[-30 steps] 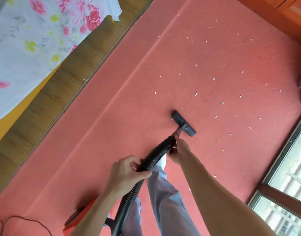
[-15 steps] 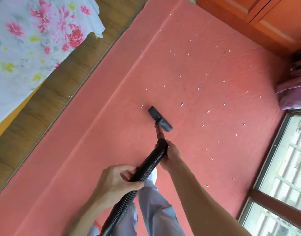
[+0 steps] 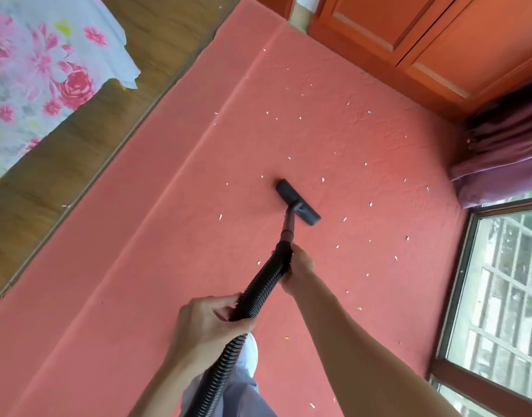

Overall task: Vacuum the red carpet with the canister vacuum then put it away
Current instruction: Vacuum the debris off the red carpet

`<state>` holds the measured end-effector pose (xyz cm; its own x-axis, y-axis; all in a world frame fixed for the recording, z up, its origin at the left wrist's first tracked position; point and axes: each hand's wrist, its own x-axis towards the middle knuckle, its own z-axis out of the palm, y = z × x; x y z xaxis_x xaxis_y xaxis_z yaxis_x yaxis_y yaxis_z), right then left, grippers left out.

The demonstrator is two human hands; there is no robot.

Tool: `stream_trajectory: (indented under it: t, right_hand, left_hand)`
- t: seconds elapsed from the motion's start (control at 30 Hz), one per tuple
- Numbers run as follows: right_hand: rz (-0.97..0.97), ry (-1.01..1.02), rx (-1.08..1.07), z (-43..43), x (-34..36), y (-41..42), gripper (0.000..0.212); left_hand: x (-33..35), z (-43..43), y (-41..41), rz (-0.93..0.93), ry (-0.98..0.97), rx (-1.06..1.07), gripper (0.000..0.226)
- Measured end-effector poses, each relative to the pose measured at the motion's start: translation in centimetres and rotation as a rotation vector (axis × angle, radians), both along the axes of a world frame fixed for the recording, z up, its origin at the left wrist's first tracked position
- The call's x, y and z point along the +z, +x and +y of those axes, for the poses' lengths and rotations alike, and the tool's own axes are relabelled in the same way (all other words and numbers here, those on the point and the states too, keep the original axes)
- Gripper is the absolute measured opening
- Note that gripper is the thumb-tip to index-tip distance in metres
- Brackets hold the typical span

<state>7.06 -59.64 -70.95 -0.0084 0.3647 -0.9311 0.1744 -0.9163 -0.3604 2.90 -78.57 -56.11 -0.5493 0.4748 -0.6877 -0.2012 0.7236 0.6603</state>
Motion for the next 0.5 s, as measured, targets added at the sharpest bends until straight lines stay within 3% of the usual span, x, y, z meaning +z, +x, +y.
stream_trajectory:
  t: [0.33,0.5]
  right_hand:
    - [0.001,0.005,-0.045,0.8,-2.8,1.4,0.034]
    - [0.032,-0.023,-0.042,-0.6,-2.7,2.4,0.035]
  left_hand:
    - [-3.7,0.4,-0.9,-0.051,0.035,0.008,0.053]
    - [-3.9,-1.1,-1.5,-0.099,0.018,-0.026,0.032]
